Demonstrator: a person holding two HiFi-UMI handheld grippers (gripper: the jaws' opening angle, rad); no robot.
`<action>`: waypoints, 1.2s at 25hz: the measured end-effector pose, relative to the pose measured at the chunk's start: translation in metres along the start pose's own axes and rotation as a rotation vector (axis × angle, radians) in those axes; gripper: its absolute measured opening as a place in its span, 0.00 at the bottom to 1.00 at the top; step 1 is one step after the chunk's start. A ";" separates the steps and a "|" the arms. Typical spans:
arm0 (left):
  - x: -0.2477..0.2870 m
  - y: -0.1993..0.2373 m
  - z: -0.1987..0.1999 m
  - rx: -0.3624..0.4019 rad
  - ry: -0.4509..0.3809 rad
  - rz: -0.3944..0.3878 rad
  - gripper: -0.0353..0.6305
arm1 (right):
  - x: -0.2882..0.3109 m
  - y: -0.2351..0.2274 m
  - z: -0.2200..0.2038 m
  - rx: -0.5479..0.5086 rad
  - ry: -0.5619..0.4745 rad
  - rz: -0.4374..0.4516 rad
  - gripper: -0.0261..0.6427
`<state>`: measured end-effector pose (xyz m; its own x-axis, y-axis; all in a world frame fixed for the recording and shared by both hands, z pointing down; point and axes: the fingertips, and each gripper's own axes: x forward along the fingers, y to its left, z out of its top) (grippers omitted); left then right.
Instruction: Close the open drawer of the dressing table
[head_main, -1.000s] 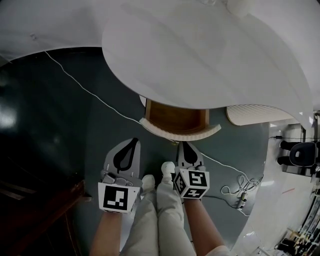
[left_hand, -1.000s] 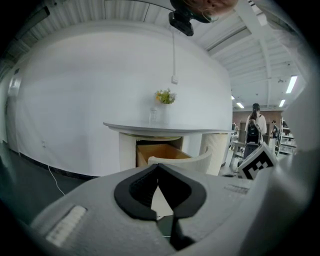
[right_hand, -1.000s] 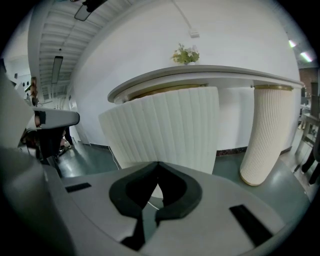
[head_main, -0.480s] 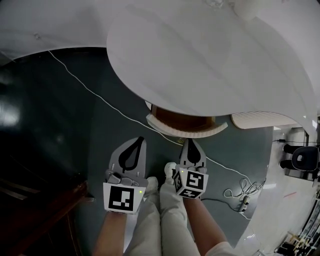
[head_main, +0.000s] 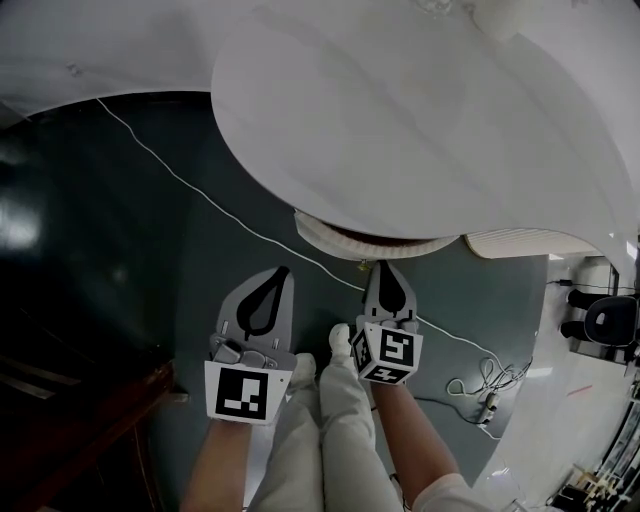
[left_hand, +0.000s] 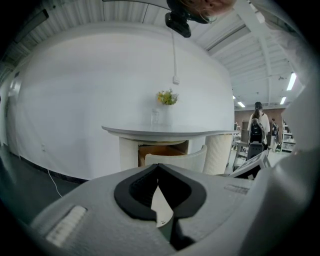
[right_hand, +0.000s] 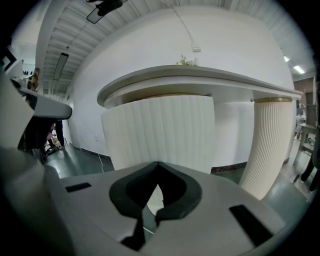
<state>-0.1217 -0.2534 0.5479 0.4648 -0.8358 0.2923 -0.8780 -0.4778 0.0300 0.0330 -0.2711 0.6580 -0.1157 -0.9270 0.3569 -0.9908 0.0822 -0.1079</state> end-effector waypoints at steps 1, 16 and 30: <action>0.002 -0.001 0.002 0.008 -0.002 -0.003 0.08 | 0.003 -0.001 0.001 -0.005 -0.004 0.000 0.03; 0.031 0.002 0.020 0.040 -0.025 0.003 0.08 | 0.046 -0.011 0.020 -0.064 -0.015 0.018 0.03; 0.041 0.011 0.022 0.041 -0.012 0.030 0.08 | 0.084 -0.018 0.038 -0.185 -0.020 0.046 0.03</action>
<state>-0.1104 -0.2988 0.5391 0.4394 -0.8530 0.2815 -0.8864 -0.4626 -0.0183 0.0440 -0.3647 0.6546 -0.1619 -0.9276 0.3365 -0.9807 0.1891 0.0494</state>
